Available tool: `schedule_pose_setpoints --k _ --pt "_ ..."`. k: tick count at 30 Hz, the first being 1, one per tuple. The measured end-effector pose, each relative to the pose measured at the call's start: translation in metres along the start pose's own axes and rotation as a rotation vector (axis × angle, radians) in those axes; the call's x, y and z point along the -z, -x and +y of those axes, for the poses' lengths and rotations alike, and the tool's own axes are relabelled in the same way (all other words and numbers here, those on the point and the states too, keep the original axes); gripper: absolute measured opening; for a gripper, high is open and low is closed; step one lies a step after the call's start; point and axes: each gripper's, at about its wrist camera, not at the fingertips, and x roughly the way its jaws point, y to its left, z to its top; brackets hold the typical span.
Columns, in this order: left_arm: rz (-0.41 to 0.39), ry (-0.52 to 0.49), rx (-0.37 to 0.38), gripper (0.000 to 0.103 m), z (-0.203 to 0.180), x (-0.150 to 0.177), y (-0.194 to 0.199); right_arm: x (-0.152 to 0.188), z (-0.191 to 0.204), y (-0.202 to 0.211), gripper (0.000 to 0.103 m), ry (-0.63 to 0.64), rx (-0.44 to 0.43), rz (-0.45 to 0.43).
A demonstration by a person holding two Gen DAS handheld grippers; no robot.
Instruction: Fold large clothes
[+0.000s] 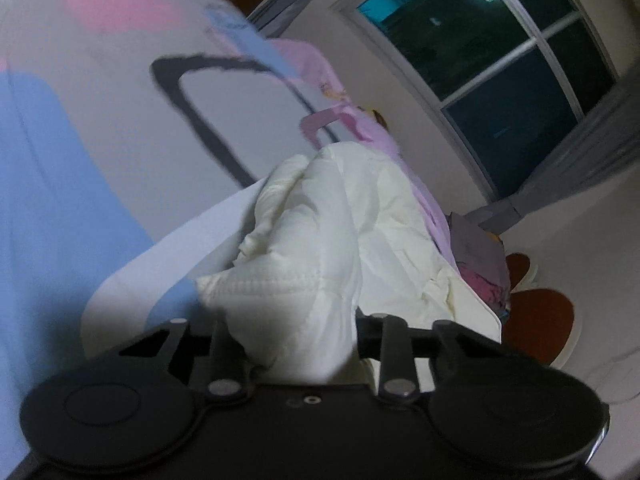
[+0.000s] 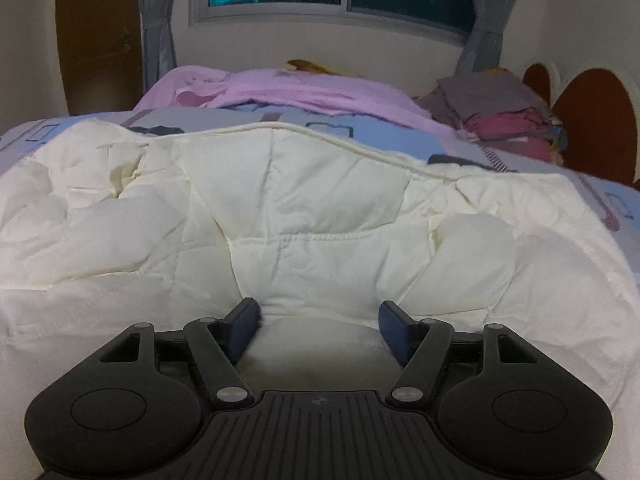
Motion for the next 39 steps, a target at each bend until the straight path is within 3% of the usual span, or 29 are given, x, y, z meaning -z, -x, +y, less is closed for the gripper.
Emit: schedule_pose_setpoints --k 6,10,14,19,23,26,31,34,36,38,39 --pt "-0.104 -0.207 -0.033 0.025 -0.056 0.007 0.024 -0.002 -0.013 -0.003 0.066 -0.007 -0.067 0.004" --pt "-0.164 -0.37 -0.016 0.025 -0.107 0.015 0.039 -0.008 -0.024 0.0 0.068 -0.011 -0.132 0.024" --pt "-0.19 -0.577 0.021 0.025 -0.16 0.033 0.045 -0.015 -0.06 0.023 0.068 -0.136 -0.238 -0.008" --pt "-0.186 -0.824 0.102 0.025 -0.221 0.077 0.042 -0.013 -0.116 0.057 0.068 -0.175 -0.212 -0.056" --pt "-0.142 -0.989 0.19 0.025 -0.257 0.124 0.03 -0.002 -0.157 0.077 0.068 -0.188 -0.143 -0.074" --pt "-0.081 -1.075 0.247 0.025 -0.27 0.162 0.016 0.008 -0.195 0.093 0.068 -0.233 -0.092 -0.079" --pt "-0.012 -1.203 0.276 0.025 -0.276 0.22 -0.011 0.028 -0.252 0.119 0.068 -0.319 -0.027 -0.073" --pt "-0.001 -1.305 0.266 0.03 -0.273 0.251 -0.025 0.028 -0.271 0.134 0.068 -0.381 -0.036 -0.093" --pt "-0.013 -1.348 0.263 0.033 -0.271 0.264 -0.027 0.025 -0.281 0.147 0.068 -0.42 -0.086 -0.115" --pt "-0.027 -1.372 0.258 0.033 -0.268 0.268 -0.027 0.019 -0.282 0.155 0.08 -0.436 -0.141 -0.118" --pt "-0.03 -1.377 0.257 0.033 -0.267 0.271 -0.026 0.015 -0.279 0.157 0.095 -0.439 -0.171 -0.116"
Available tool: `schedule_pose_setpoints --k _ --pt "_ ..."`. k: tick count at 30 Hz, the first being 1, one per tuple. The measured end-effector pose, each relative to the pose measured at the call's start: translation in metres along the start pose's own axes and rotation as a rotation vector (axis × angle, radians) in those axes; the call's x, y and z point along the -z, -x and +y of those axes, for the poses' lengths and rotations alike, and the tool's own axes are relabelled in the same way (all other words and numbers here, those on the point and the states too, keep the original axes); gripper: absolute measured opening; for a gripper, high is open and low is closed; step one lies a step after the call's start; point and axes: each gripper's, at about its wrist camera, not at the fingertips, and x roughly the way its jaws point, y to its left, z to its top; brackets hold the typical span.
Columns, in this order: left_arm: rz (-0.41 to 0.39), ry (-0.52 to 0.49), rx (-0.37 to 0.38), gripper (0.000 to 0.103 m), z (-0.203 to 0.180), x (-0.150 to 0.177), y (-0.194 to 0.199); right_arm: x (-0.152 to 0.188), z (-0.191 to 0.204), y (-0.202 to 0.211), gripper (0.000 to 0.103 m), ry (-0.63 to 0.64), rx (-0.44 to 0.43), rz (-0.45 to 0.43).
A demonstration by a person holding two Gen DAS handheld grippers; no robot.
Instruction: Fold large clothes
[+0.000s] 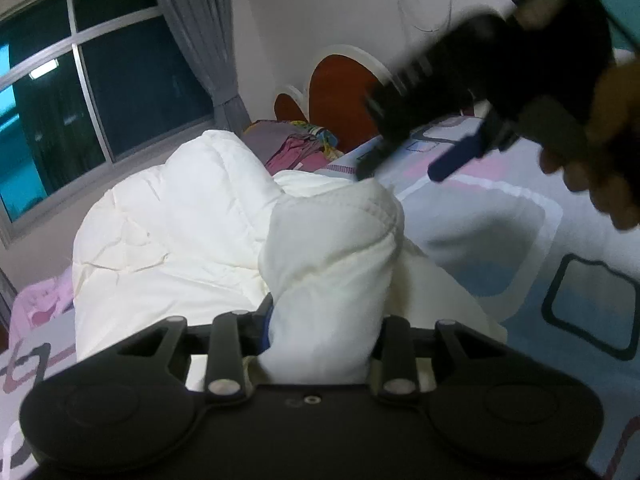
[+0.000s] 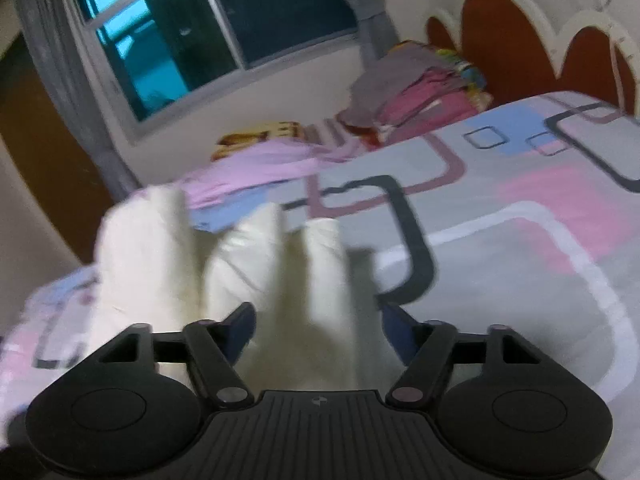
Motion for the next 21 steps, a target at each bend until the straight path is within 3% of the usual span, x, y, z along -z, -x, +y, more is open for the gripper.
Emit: schedule_pose_setpoints --k 5,8,10,13,15,16,17,20,21 --pt "-0.014 -0.071 -0.005 0.033 -0.007 0.005 0.01 0.002 0.037 -0.022 0.097 0.018 -0.104 0.106" --pt "-0.018 -0.07 0.007 0.033 0.0 0.007 0.012 0.006 0.052 -0.038 0.096 0.059 -0.1 0.137" --pt "-0.024 -0.069 0.027 0.037 0.005 0.006 0.013 0.006 0.053 -0.05 0.052 0.086 -0.085 0.161" --pt "-0.013 -0.035 0.079 0.045 0.019 0.007 0.023 0.016 0.052 -0.05 0.038 0.118 -0.062 0.155" --pt "0.004 0.028 0.098 0.059 0.035 0.009 0.032 0.018 0.048 -0.054 0.032 0.148 -0.037 0.153" --pt "0.005 0.073 0.1 0.071 0.046 0.01 0.04 0.02 0.045 -0.056 0.03 0.158 -0.023 0.152" --pt "0.004 0.12 0.105 0.075 0.057 0.012 0.048 0.022 0.042 -0.056 0.03 0.168 -0.01 0.151" --pt "0.001 0.232 0.11 0.075 0.085 0.013 0.065 0.029 0.036 -0.061 0.029 0.207 0.031 0.145" --pt "-0.005 0.272 0.092 0.075 0.095 0.012 0.07 0.032 0.036 -0.062 0.024 0.221 0.043 0.143"
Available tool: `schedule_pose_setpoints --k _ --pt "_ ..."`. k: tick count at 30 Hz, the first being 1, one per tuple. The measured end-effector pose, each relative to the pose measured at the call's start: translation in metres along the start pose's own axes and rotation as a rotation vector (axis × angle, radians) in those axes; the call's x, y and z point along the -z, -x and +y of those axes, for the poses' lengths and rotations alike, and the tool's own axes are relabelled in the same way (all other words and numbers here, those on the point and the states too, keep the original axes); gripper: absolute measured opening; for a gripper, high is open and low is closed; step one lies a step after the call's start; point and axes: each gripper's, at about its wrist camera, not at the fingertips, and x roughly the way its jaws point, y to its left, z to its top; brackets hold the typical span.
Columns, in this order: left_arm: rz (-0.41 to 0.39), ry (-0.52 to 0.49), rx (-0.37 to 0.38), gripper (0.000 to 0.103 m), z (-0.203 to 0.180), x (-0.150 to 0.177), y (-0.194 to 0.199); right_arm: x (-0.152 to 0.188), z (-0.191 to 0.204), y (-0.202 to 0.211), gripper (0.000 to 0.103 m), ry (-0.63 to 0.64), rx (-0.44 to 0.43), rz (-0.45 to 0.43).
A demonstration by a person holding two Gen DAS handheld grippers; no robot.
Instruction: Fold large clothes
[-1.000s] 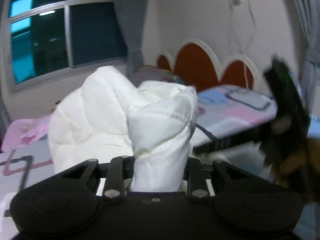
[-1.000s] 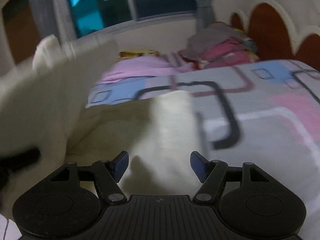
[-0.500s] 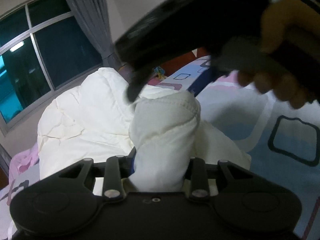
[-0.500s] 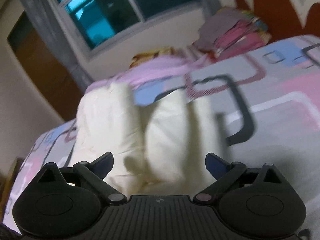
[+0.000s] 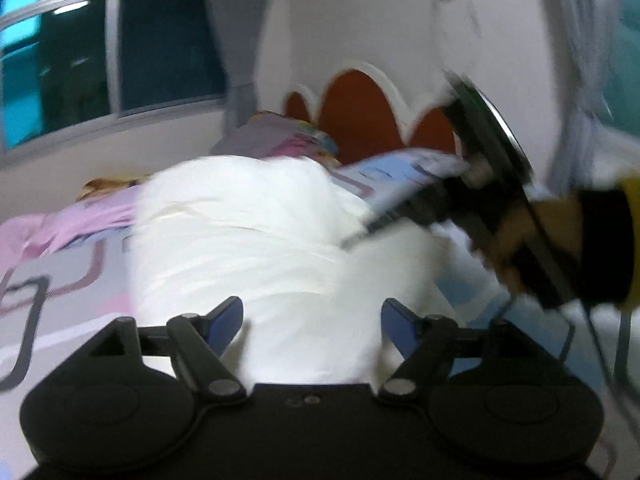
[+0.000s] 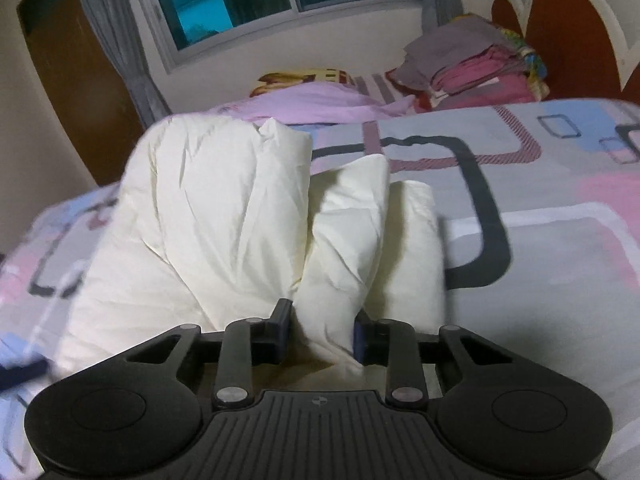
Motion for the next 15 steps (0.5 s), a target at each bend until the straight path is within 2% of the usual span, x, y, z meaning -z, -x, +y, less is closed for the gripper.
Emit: schedule_pose_setpoints --k 1,4,6,8,10,11,13,15 --pt "-0.012 0.042 -0.013 0.075 0.009 -0.004 0.004 0.004 0.0 0.001 0.02 0.002 0.004 0.0" --pt "-0.048 0.148 -0.081 0.075 0.034 -0.013 0.006 0.009 -0.003 -0.001 0.02 0.009 0.015 -0.005" --pt "0.013 0.139 -0.146 0.074 0.042 -0.012 -0.017 0.012 -0.007 -0.007 0.02 0.001 0.028 0.003" --pt "0.12 0.144 -0.151 0.067 0.049 -0.002 -0.049 0.012 -0.008 -0.005 0.02 -0.011 0.032 0.005" --pt "0.127 0.175 -0.151 0.067 0.054 0.004 -0.06 0.009 -0.011 0.007 0.022 -0.046 0.018 -0.012" --pt "0.127 0.199 -0.147 0.067 0.057 0.005 -0.064 0.008 -0.013 0.013 0.026 -0.064 0.013 -0.015" --pt "0.126 0.285 -0.116 0.067 0.067 0.005 -0.066 0.006 -0.013 0.031 0.044 -0.085 0.004 -0.047" --pt "0.124 0.289 -0.112 0.067 0.07 0.003 -0.067 0.005 -0.01 0.049 0.057 -0.105 -0.011 -0.08"
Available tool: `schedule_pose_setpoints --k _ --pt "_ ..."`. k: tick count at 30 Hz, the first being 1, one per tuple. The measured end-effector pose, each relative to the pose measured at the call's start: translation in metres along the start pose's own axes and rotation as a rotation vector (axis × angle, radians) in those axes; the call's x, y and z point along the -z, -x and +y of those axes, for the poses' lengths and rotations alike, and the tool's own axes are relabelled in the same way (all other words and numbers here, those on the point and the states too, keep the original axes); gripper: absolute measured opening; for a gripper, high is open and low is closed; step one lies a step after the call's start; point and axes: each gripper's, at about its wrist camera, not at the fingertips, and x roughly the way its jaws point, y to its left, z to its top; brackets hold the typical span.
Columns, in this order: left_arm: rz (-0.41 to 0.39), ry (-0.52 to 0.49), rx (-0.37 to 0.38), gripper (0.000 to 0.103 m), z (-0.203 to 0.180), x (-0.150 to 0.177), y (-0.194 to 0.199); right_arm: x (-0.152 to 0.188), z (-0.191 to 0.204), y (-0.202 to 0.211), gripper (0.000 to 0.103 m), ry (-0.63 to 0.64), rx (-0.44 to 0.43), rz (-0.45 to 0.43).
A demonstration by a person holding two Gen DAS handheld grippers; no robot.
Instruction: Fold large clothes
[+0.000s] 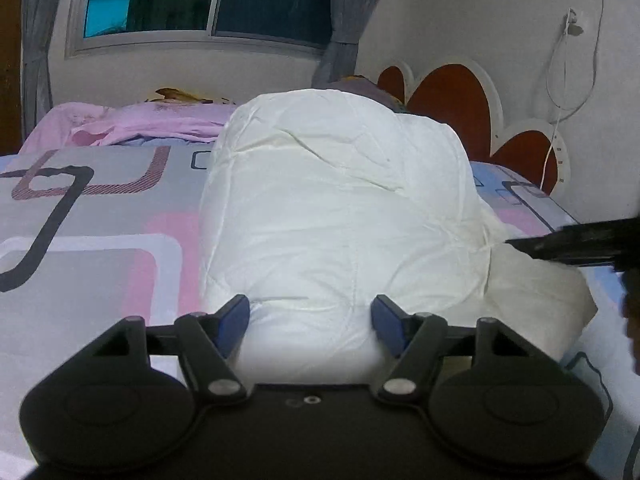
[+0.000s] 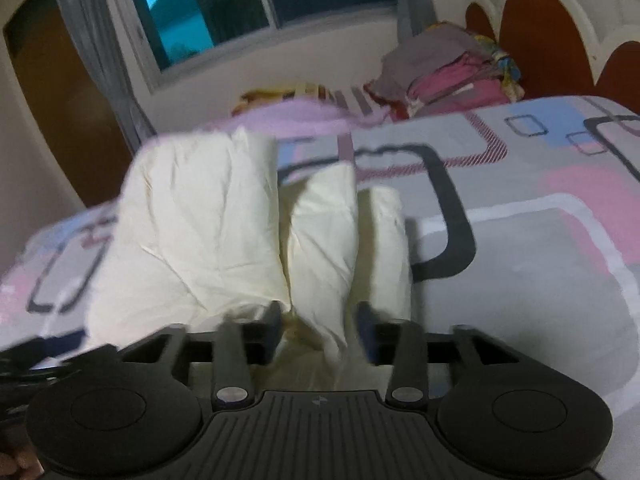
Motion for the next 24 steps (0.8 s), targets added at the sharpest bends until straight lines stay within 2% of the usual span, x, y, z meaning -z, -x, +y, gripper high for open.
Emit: schedule_pose_setpoints --k 4,6,8,9,10,13,17,20,24 --pt "-0.007 -0.024 0.003 0.066 -0.004 0.001 0.0 0.003 0.016 0.029 0.057 0.013 -0.066 -0.031" --pt "-0.011 -0.031 0.004 0.066 -0.004 0.003 -0.002 0.01 0.024 0.026 0.057 0.027 -0.095 0.015" --pt "-0.014 -0.038 0.007 0.066 -0.006 0.004 -0.002 0.019 0.03 0.017 0.057 0.039 -0.073 0.053" --pt "-0.014 -0.041 0.008 0.066 -0.008 0.007 -0.002 0.023 0.03 0.014 0.049 0.039 -0.065 0.063" --pt "-0.013 -0.046 0.007 0.066 -0.009 0.007 -0.003 0.026 0.029 0.011 0.036 0.037 -0.063 0.077" --pt "0.001 -0.043 0.021 0.066 -0.008 0.008 -0.004 0.033 0.025 0.006 0.024 0.062 -0.033 0.096" --pt "0.029 -0.068 0.032 0.067 -0.009 0.01 -0.015 0.051 0.025 -0.016 0.023 0.142 0.052 0.124" --pt "0.057 -0.079 0.021 0.067 -0.01 0.01 -0.028 0.059 0.02 -0.033 0.023 0.102 0.063 0.132" --pt "0.111 -0.061 0.008 0.068 -0.009 -0.002 -0.03 0.049 0.019 -0.028 0.024 0.081 0.055 0.142"
